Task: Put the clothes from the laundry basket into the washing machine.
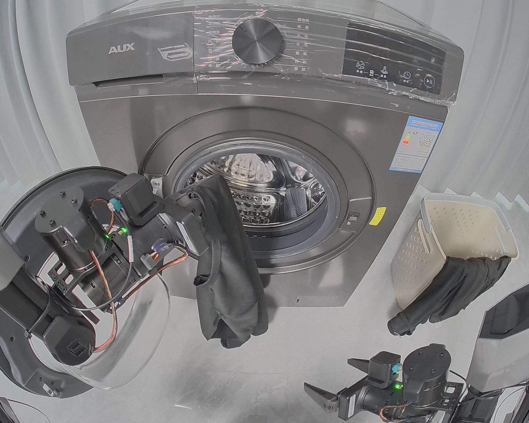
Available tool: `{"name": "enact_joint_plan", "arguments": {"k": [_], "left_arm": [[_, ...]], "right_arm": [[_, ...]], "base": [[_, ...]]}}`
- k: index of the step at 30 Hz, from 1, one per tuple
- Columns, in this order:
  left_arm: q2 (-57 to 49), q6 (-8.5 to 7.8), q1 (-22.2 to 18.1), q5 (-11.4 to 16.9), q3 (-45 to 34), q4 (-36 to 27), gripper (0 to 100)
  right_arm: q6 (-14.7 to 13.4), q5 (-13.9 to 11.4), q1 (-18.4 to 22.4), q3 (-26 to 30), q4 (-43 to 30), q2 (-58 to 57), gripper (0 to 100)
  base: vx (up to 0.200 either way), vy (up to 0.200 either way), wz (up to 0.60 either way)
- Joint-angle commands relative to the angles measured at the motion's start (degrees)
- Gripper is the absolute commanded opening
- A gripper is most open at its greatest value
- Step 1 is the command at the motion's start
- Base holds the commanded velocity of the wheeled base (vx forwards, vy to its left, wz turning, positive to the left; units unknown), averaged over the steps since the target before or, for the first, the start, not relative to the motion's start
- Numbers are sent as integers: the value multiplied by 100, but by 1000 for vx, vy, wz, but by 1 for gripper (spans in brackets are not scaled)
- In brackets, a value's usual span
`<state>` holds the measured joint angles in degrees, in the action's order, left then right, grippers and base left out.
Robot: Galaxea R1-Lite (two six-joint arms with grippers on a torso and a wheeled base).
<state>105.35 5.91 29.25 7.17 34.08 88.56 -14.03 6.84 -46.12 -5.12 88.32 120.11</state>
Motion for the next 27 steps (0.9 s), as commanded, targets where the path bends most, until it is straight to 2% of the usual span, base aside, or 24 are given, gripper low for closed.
{"name": "enact_joint_plan", "arguments": {"k": [1,3,4,8,15,22,27], "left_arm": [[38,-2,37,-14,2,3,0],[38,-2,90,-22,10,3,0],[38,-2,125,-31,10,3,0],[-15,-20,257,-31,-7,3,0],[-23,-29,433,-31,98,3,0],[21,-29,477,-31,177,3,0],[29,-38,477,-31,186,3,0]], "right_arm": [[23,28,41,-789,1,179,100],[23,90,59,-1079,10,258,100],[-29,98,33,-1439,10,311,100],[-73,204,41,-1879,1,346,100],[-12,-104,182,-2476,-87,469,100],[120,-157,173,-2898,-359,689,100],[138,-174,191,-3531,-430,1163,100]], "base": [[0,0,0],[0,0,0],[0,0,0],[0,0,0],[0,0,0],[0,0,0],[0,0,0]]}}
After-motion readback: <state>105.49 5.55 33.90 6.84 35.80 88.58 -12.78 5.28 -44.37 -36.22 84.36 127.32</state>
